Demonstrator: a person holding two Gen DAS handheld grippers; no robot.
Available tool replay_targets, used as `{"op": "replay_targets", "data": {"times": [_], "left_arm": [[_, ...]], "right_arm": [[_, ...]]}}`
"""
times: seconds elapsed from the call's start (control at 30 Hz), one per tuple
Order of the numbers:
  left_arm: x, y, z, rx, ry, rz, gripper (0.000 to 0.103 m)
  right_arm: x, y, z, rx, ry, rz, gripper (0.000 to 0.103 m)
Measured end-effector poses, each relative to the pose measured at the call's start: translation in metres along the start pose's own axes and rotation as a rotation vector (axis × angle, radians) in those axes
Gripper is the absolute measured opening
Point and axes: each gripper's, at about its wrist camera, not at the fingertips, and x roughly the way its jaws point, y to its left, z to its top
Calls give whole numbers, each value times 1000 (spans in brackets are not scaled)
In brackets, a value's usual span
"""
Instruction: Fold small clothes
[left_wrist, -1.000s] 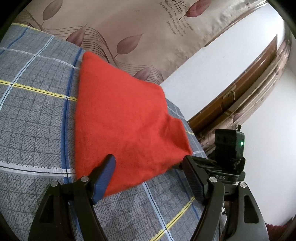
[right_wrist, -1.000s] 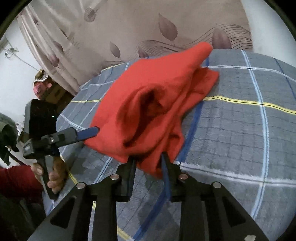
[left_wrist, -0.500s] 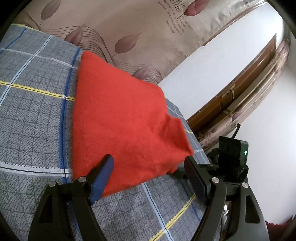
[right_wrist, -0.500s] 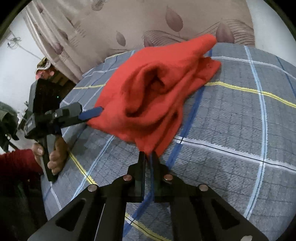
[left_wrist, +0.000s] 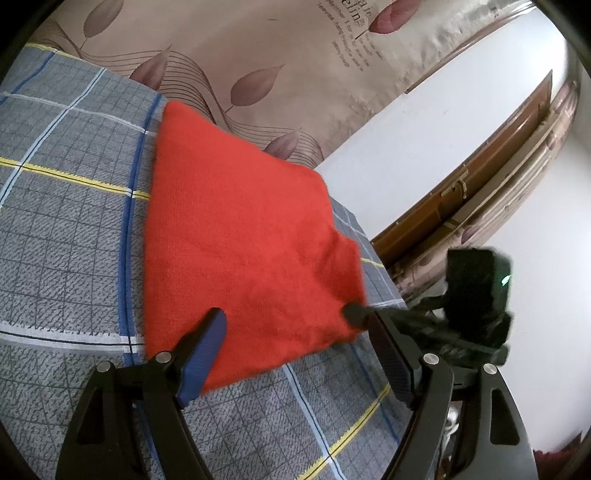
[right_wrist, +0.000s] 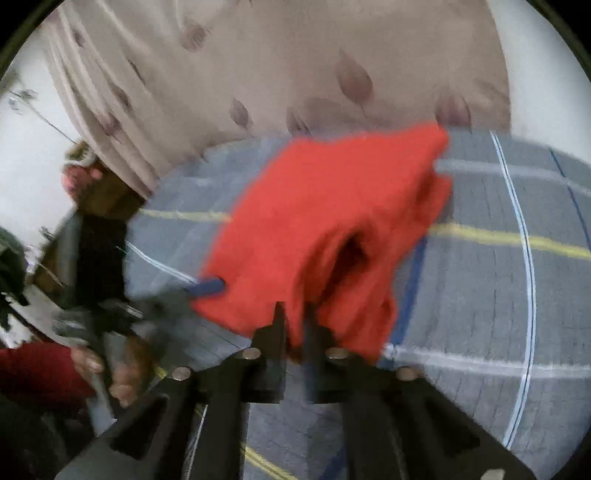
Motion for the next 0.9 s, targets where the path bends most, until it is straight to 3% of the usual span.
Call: {"op": "replay_targets", "data": {"times": [0.2,0.47,0.6,0.67,0.73,0.8,0.83,0.87,0.9], "left_arm": [[0,-1,-1,5,6,-3,81],[3,-3,0,10,10,10,81],[3,-2,-1,11,10,11,81],[3,-2,0,13,11,11,81],[4,-2,0,15,12,13,81],[4,-2,0,20,13,18,81],[4,-3,0,22,13,22,81],[5,-3,-1,24,13,26,81],[5,-4,-1,26,13,30,81]], "right_arm": [[-6,-33,-25,166,-20,84,4],[-10,-25,-14,178,-32,69,11],[-26,-15,5,132,-97,-14,29],[-24,-13,19,131,-105,-41,56],[-16,-12,34,126,-103,-47,59],[-5,-11,46,121,-87,-58,59],[1,-12,50,120,-74,-59,46],[9,-15,52,126,-46,-72,11],[19,-20,54,139,-4,-124,8]]}}
